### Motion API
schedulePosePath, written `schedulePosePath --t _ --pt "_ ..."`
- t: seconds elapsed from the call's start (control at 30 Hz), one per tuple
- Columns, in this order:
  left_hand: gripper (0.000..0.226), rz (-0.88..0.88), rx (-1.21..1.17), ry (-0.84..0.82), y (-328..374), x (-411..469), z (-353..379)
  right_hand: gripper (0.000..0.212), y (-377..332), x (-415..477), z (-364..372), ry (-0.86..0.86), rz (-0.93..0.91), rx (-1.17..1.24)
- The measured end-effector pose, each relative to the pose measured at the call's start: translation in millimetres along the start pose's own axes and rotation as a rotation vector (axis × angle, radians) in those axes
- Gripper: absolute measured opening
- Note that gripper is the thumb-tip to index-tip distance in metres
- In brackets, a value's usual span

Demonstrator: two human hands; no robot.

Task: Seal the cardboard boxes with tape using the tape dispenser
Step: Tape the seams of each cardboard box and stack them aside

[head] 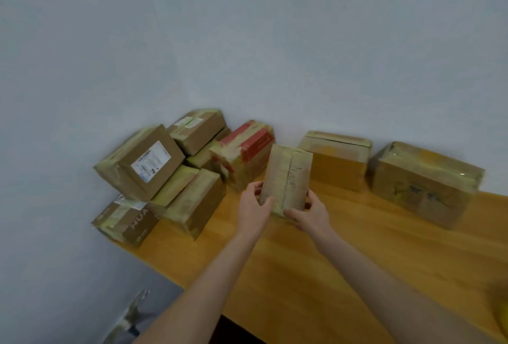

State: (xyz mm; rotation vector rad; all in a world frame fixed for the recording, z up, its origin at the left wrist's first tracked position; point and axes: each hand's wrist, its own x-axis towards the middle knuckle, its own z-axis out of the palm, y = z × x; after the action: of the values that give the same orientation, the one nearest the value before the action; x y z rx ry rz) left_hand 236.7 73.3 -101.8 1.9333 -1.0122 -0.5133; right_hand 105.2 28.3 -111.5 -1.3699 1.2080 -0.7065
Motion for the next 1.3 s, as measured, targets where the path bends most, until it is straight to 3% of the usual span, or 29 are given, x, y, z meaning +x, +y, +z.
schedulePosePath --t 0.17,0.4,0.67,0.83,0.97,1.1,1.3 --pt "0.037 -0.025 0.047 0.015 -45.3 45.7 -80.4 0.081 -30.2 12.9 94.4 -0.023 -0.001 -0.035" --pt "0.034 0.016 0.042 0.107 -54.6 105.0 -167.7 0.083 -90.1 44.4 176.5 -0.069 -0.134 -0.067" --pt "0.043 0.063 0.394 0.136 -89.5 145.5 -247.4 0.073 -117.0 57.7 261.2 -0.151 -0.110 -0.110" --pt "0.042 0.085 0.672 0.091 -103.4 181.4 -277.4 0.073 -131.9 78.7 310.0 -0.112 -0.079 -0.202" --pt "0.026 0.127 0.881 0.025 -108.6 200.5 -291.8 0.077 -132.8 88.3 346.3 -0.101 -0.021 -0.258" --pt "0.035 0.316 0.781 0.145 -100.8 215.6 -291.8 0.075 -137.7 94.6 359.4 -0.090 -0.027 -0.283" --pt "0.036 0.511 0.681 0.040 -78.3 226.6 -251.4 0.059 -128.0 100.5 317.3 0.057 -0.022 -0.288"
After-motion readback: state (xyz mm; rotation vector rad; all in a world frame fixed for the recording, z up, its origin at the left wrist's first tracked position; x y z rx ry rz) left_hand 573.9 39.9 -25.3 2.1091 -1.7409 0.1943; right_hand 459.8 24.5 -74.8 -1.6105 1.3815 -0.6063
